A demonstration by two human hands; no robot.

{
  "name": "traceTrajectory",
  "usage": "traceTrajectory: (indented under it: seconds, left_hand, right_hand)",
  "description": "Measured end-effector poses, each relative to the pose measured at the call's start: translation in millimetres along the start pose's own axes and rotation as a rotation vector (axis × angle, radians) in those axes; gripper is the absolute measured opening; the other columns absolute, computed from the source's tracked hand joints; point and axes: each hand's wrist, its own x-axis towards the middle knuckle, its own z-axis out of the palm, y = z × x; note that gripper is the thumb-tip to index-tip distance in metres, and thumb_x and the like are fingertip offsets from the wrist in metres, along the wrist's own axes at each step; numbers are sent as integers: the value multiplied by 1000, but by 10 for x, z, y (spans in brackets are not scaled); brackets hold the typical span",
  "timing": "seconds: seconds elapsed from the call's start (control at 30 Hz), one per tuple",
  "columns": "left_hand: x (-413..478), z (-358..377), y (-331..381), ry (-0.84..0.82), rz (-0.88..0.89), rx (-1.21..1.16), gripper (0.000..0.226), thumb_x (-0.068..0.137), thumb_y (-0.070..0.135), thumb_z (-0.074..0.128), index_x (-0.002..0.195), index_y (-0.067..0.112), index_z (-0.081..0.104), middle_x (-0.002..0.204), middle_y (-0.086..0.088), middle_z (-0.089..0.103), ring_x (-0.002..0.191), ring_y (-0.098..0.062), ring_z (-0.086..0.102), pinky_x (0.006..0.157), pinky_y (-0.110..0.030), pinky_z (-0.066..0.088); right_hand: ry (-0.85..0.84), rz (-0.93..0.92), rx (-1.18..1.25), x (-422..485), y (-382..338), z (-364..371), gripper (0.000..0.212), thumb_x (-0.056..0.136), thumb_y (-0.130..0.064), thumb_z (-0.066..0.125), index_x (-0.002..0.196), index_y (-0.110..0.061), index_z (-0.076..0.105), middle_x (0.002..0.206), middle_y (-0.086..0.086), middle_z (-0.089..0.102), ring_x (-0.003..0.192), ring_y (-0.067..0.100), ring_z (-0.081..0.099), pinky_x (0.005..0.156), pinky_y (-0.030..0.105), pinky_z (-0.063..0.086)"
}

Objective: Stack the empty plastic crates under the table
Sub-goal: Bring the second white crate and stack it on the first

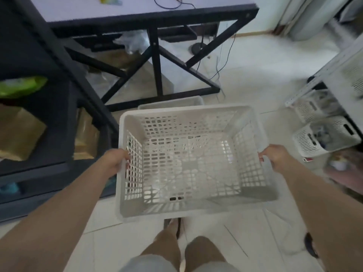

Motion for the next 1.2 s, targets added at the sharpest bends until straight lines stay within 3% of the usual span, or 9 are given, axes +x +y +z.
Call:
traceTrajectory:
  seconds: [0.1,0.23,0.37,0.53,0.67,0.83,0.9,1.0,1.2]
  left_hand:
    - [188,151,555,36,43,-26,27,87,-12,49,110,0,55,103,-10,54,77,-18,52,59,-26,48]
    - [551,223,1045,116,15,54,28,84,-6,55,112,-5,60,100,-18,62,90,-32,61,91,-44,52]
    - [1018,258,1553,151,7,76,27,78,0,62,104,-1,65,99,-21,68,95,-38,66,94,-54,50]
    - [1535,342,2046,220,-15,51,36,74,3,64,109,-2,63,88,-18,66,79,-33,65,85,-47,54]
    - [1982,389,2238,217,-43,19,47,73,3,64,119,-2,59,109,-24,65,98,-41,65,92,-56,50]
    - [2646,536,2160,151,-10,11,37,83,6,60,120,5,57,102,-14,64,89,-28,63,71,-39,52]
    - [2790,546,2088,124,5,30,45,82,13,64,126,8,52,110,-12,63,90,-26,62,69,-35,51]
    - [2652,505,2047,168,6,19,79,74,20,70,144,12,34,134,-8,53,112,-28,57,93,-39,48]
    - [1836,548,2234,139,-13,115,57,89,9,58,142,8,38,132,-10,51,101,-17,46,85,-28,38]
  right_hand:
    - [-15,5,18,401,-515,54,14,79,4,57,87,-8,55,76,11,54,58,17,52,52,22,46]
    - [-61,36,118,1227,-923,175,35,39,6,68,69,-10,61,69,9,66,64,23,63,69,35,47]
    - [-110,2,116,1579,-1608,406,19,69,19,53,78,4,60,70,20,56,61,29,52,62,32,42]
    - [-163,39,78,2310,-2085,717,34,73,16,56,101,-4,59,89,21,60,67,27,55,63,32,47]
    - [-185,74,50,2799,-2290,1038,23,78,7,58,96,-7,61,77,15,65,70,29,60,63,31,51]
    - [-182,80,9,3490,-2275,1669,54,75,-11,67,127,-1,56,130,20,57,107,31,57,91,37,43]
    - [-139,82,-9,3534,-2310,1877,59,84,-9,62,139,0,44,141,16,49,120,29,51,95,35,39]
    - [-33,77,-186,3280,-2349,1931,66,87,-13,57,147,-3,29,145,13,43,129,33,46,99,34,38]
    - [-145,-13,-536,2446,-2654,1537,52,89,-11,52,139,-3,41,139,17,49,120,34,52,93,33,41]
